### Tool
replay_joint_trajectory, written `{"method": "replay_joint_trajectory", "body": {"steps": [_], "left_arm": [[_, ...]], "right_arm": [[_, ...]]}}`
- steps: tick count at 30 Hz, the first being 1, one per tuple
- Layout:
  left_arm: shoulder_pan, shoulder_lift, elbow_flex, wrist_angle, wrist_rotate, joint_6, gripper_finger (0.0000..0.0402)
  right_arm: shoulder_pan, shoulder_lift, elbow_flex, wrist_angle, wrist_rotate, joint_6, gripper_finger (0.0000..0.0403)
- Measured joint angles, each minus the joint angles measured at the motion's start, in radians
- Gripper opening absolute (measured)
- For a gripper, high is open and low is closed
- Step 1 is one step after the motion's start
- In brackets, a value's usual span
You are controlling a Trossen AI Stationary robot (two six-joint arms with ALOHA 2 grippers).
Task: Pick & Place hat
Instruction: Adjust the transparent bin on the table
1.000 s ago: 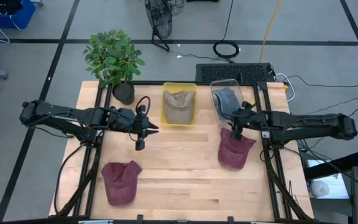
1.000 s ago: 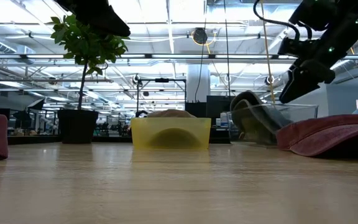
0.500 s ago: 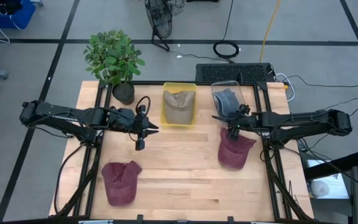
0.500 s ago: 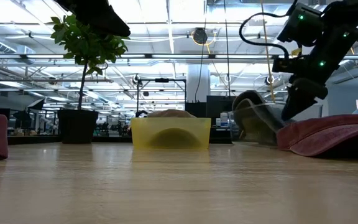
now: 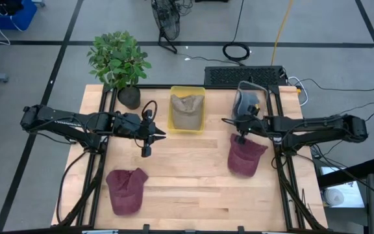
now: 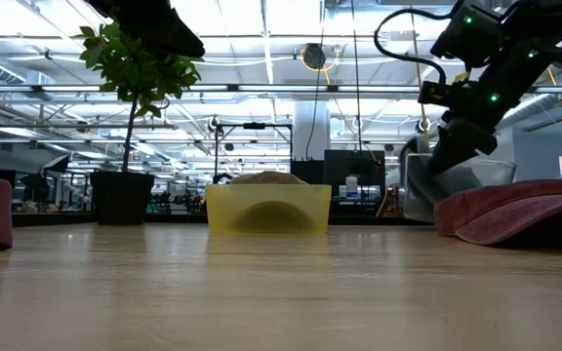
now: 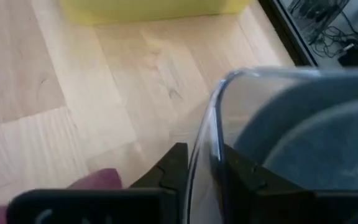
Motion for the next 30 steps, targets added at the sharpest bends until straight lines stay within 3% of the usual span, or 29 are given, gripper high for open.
{"method": "replay_joint_trajectory", "body": {"steps": [11,20,30], "left_arm": [[0.0,0.0,0.0,0.0,0.0,0.001,0.0065],[0.0,0.0,0.0,0.003,0.0,0.001,0.0065],[0.0,0.0,0.0,0.003,0.0,0.007,0.0065]], "right_arm": [[-0.011,0.0,-0.001,-0.021,-0.052,-0.269,0.007],[-0.012,0.006,-0.001,0.007,-0.069,-0.309,0.0051],[-0.011,0.009,0.0,0.1,-0.026,-0.31,0.0093]]}}
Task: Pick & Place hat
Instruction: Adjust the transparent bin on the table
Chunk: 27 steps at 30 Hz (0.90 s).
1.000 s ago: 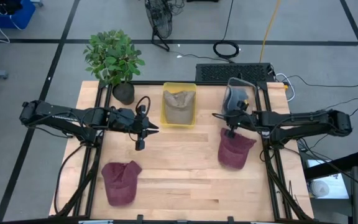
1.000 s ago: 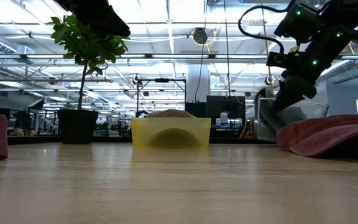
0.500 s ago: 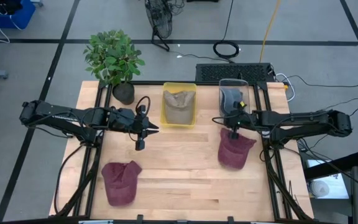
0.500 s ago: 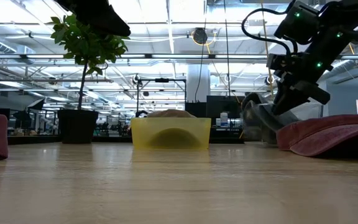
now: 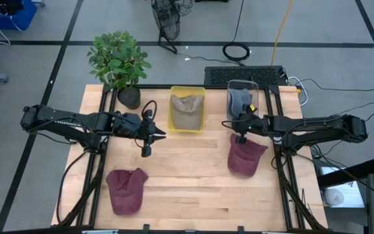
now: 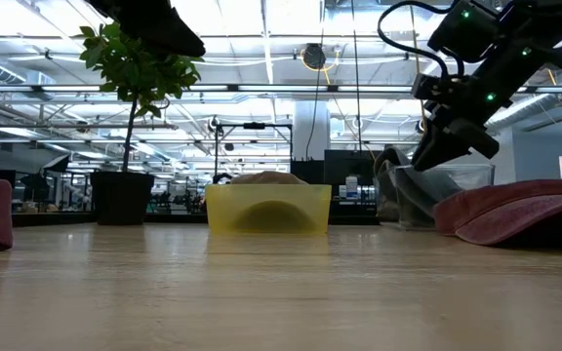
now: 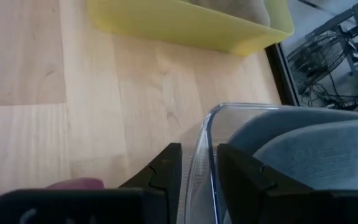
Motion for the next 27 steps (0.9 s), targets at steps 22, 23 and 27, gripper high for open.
{"method": "replay_joint_trajectory", "body": {"steps": [22,23,27], "left_arm": [[0.0,0.0,0.0,-0.006,0.0,-0.012,0.0065],[0.0,0.0,0.0,-0.006,0.0,-0.014,0.0065],[0.0,0.0,0.0,-0.006,0.001,-0.02,0.0065]], "right_arm": [[0.109,-0.121,0.001,-0.015,0.057,0.354,0.0154],[0.119,-0.136,0.001,-0.026,0.056,0.402,0.0156],[0.162,-0.17,0.001,-0.138,0.053,0.676,0.0155]]}}
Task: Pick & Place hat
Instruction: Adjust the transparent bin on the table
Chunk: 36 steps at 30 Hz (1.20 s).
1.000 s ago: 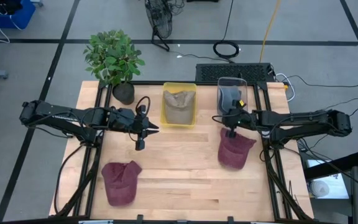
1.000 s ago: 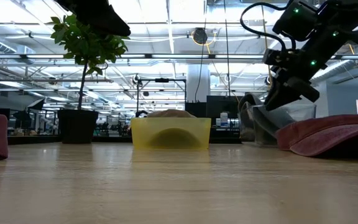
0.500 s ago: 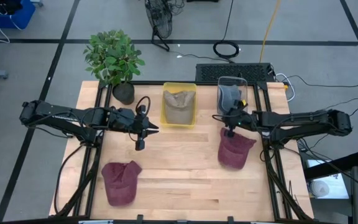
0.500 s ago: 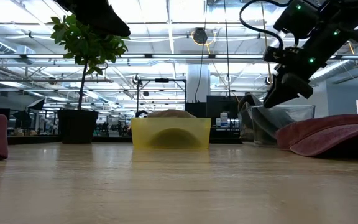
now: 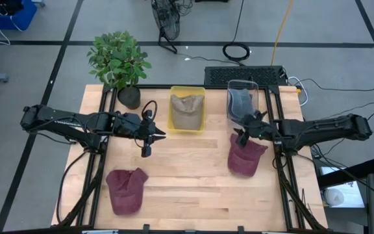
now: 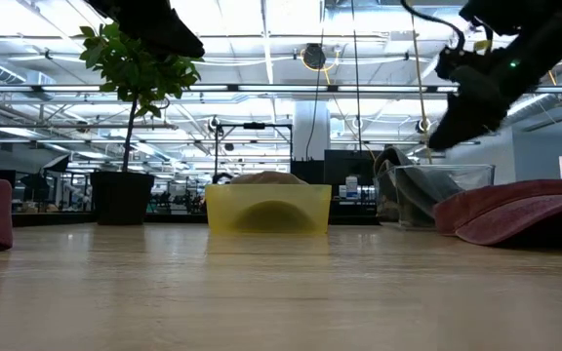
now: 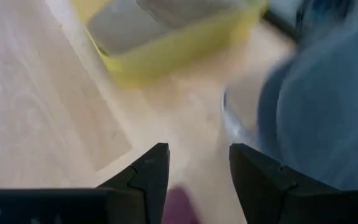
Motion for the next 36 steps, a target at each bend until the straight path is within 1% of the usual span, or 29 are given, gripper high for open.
{"method": "replay_joint_trajectory", "body": {"steps": [5,8,11,13,15,17,20,24,32,36], "left_arm": [[0.0,0.0,0.0,0.0,0.0,-0.01,0.0065],[-0.001,0.0,0.0,0.002,0.0,-0.013,0.0065],[-0.001,0.0,0.0,0.007,0.0,-0.013,0.0065],[-0.001,0.0,0.0,0.011,0.001,-0.01,0.0065],[-0.001,0.0,0.0,0.016,0.001,0.002,0.0065],[-0.001,0.0,0.0,0.025,0.001,0.014,0.0065],[-0.001,0.0,0.0,0.029,0.001,0.019,0.0065],[-0.001,0.0,0.0,0.03,0.001,0.025,0.0065],[-0.001,0.0,0.0,0.03,0.002,0.022,0.0065],[-0.001,0.0,0.0,0.03,0.002,0.021,0.0065]], "right_arm": [[0.06,0.012,0.0,-0.189,-0.043,0.391,0.0139],[0.068,0.026,0.0,-0.32,-0.054,0.552,0.0132],[0.047,0.04,0.0,-0.465,0.011,0.628,0.0126],[0.027,0.05,0.0,-0.528,0.089,0.672,0.0123],[0.008,0.056,-0.001,-0.535,0.162,0.687,0.0121],[-0.007,0.061,-0.001,-0.491,0.196,0.676,0.0121],[-0.026,0.066,-0.013,-0.373,0.185,0.607,0.012],[-0.065,0.066,-0.062,-0.228,0.179,0.529,0.0116],[-0.176,0.066,-0.174,-0.214,0.183,0.505,0.0099],[-0.208,0.064,-0.22,-0.207,0.205,0.501,0.0089]]}}
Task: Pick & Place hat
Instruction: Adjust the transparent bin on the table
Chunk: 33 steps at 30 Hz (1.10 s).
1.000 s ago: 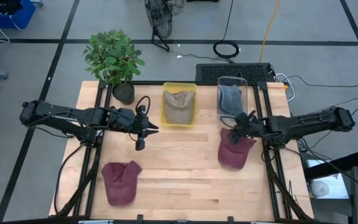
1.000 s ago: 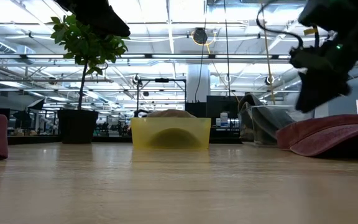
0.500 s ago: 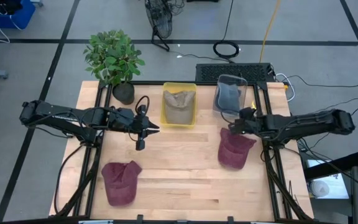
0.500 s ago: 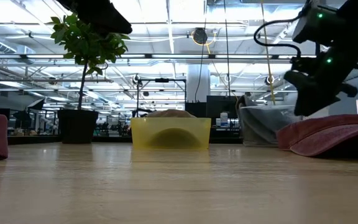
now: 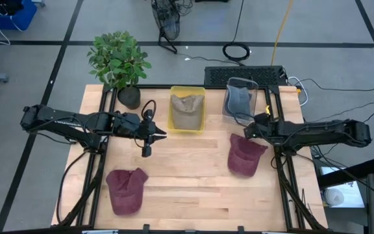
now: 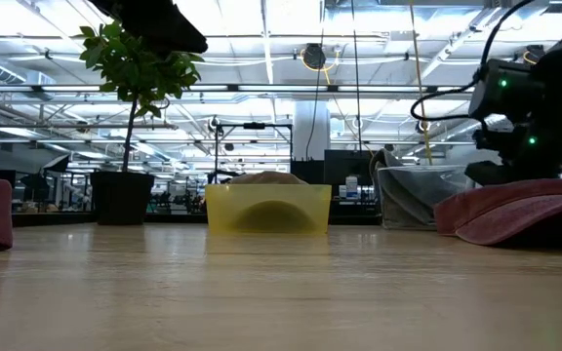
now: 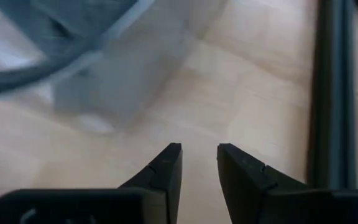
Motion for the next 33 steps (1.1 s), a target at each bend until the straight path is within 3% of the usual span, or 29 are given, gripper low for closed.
{"method": "replay_joint_trajectory", "body": {"steps": [4,11,14,24,33], "left_arm": [[0.0,0.0,0.0,-0.001,0.0,-0.006,0.0065],[0.0,0.0,0.0,-0.006,0.001,-0.013,0.0065],[0.0,0.0,0.0,-0.007,0.001,-0.028,0.0065],[0.0,0.0,0.0,-0.007,0.001,-0.027,0.0065],[0.0,0.0,0.0,-0.007,0.001,-0.023,0.0065]], "right_arm": [[0.001,-0.001,-0.012,-0.003,-0.052,-0.001,0.0082],[0.004,-0.003,-0.01,0.056,-0.415,-0.011,0.0079],[0.029,-0.007,-0.01,0.12,-0.471,-0.021,0.0079],[0.076,0.0,-0.011,0.532,-0.431,-0.078,0.0079],[0.075,0.058,-0.012,0.495,-0.105,-0.1,0.0068]]}}
